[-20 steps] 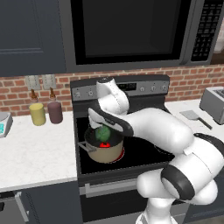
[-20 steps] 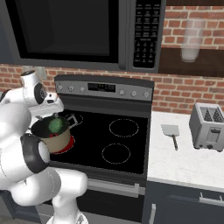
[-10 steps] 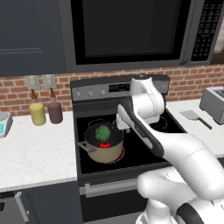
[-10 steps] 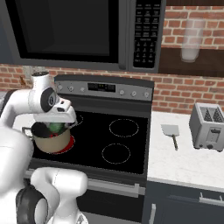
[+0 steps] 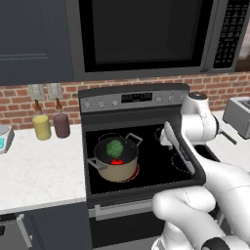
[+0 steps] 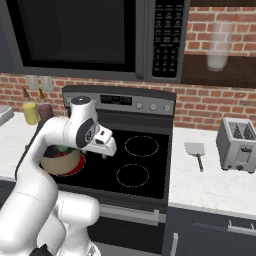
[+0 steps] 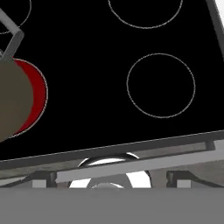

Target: Put the tomato and broccoli in the pot. Retrieve the spatula and lightly stir the vegetables in the pot.

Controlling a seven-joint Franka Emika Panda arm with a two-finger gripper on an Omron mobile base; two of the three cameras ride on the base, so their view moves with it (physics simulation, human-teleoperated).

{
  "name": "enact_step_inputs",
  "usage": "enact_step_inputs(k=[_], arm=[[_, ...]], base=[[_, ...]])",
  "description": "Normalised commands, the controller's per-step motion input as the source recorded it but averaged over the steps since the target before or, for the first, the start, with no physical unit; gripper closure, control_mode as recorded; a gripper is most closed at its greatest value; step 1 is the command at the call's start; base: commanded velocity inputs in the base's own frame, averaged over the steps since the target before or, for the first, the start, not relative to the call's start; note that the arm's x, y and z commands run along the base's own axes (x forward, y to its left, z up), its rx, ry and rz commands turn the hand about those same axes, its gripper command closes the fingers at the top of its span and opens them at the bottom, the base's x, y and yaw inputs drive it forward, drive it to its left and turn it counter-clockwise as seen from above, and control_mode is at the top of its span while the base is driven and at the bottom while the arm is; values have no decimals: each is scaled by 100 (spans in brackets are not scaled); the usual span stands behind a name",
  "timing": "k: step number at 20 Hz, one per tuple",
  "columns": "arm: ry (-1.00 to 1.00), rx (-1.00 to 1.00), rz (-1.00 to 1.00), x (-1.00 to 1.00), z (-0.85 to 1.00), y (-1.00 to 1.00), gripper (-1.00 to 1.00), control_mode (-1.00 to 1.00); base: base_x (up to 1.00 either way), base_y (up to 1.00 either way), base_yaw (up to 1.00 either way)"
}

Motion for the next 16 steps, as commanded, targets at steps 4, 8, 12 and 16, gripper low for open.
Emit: enact_step_inputs(k=[4, 8, 12, 16], arm=[[8, -10, -6, 58, -2, -75, -100, -100], [18, -32, -5, 56, 0, -49, -100, -100], [20, -28, -7, 71, -1, -90, -100, -100], [13, -10, -3, 76, -15, -100, -100, -100]], base=[[0, 0, 0], [0, 0, 0], [0, 0, 0], [0, 0, 0]])
